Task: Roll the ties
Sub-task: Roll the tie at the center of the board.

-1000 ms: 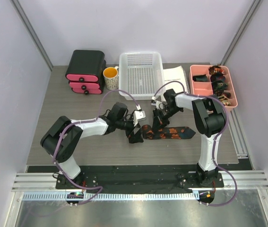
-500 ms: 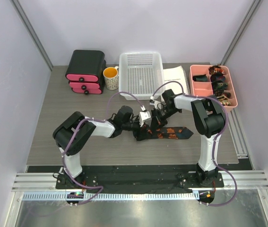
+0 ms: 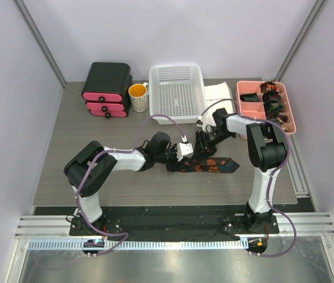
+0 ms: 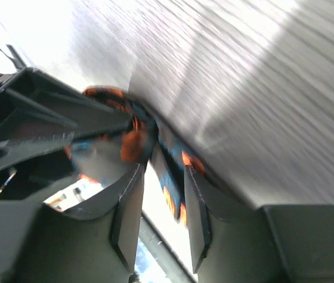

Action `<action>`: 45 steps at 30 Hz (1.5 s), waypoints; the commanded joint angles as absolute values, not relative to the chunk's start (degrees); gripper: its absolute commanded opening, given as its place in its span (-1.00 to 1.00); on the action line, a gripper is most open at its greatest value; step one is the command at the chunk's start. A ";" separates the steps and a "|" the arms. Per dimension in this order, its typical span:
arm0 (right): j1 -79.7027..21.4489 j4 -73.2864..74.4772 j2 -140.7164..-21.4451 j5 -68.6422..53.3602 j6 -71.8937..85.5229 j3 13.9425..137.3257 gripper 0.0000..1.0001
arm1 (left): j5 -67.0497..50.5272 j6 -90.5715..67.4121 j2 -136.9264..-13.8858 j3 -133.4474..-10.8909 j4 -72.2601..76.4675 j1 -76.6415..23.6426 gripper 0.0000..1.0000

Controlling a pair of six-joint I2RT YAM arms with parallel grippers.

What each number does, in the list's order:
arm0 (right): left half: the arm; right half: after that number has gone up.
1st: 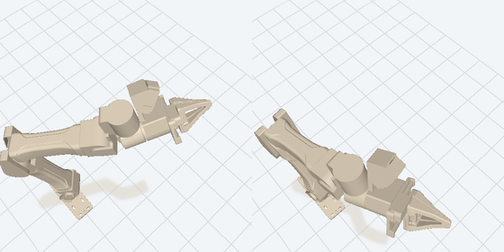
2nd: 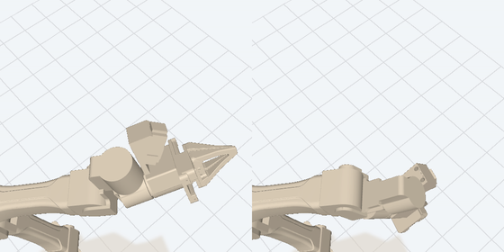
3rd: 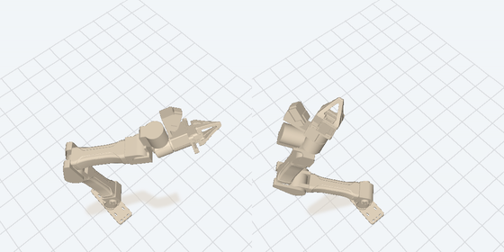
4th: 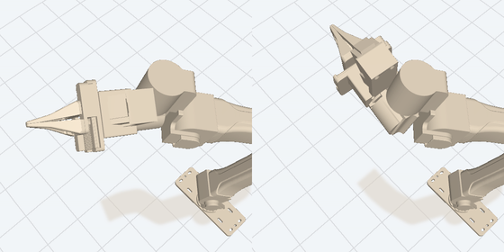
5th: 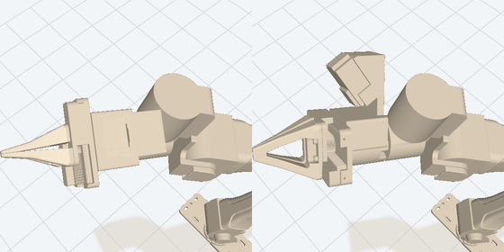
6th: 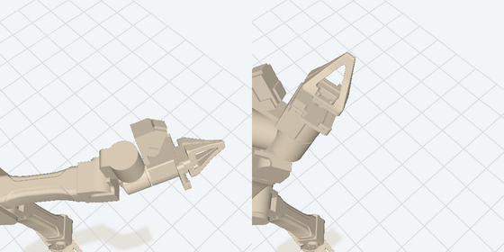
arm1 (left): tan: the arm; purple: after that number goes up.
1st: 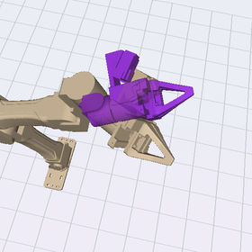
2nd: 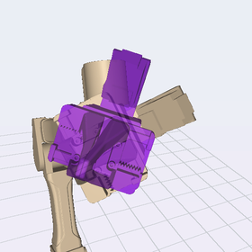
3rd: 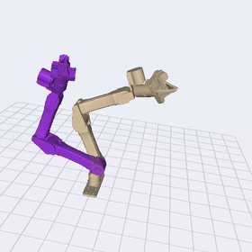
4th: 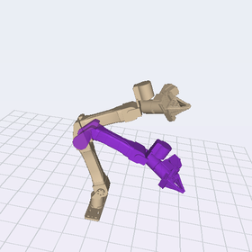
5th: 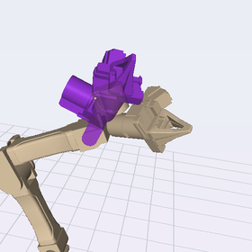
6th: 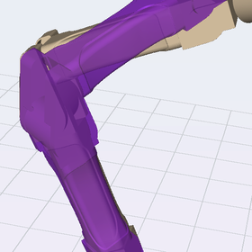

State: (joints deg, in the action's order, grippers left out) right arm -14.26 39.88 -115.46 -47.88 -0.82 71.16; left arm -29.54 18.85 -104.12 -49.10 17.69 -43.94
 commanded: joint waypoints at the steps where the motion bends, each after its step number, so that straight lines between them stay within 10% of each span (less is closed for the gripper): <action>1: -12.57 44.82 -111.80 -52.90 2.10 71.99 -0.18 | -20.58 26.45 -104.68 -49.22 5.80 -45.17 -0.42; 11: -17.04 37.97 -111.62 -54.50 7.38 68.73 -0.02 | -16.52 28.65 -108.28 -53.61 0.18 -47.81 -0.17; 18: -16.27 36.47 -114.08 -48.61 5.46 67.24 -0.93 | -21.87 27.87 -106.70 -54.84 -4.30 -46.41 0.16; 28: -12.48 37.27 -119.00 -44.30 0.26 66.18 -0.97 | -39.37 16.54 -99.40 -54.40 6.05 -39.73 0.78; 39: -12.39 35.43 -121.20 -38.67 0.35 65.48 -0.98 | -38.42 12.65 -107.57 -56.07 18.36 -42.62 0.74; 45: -13.01 34.63 -120.94 -39.37 0.53 66.27 -0.97 | -36.91 14.50 -109.95 -55.37 19.07 -43.33 0.28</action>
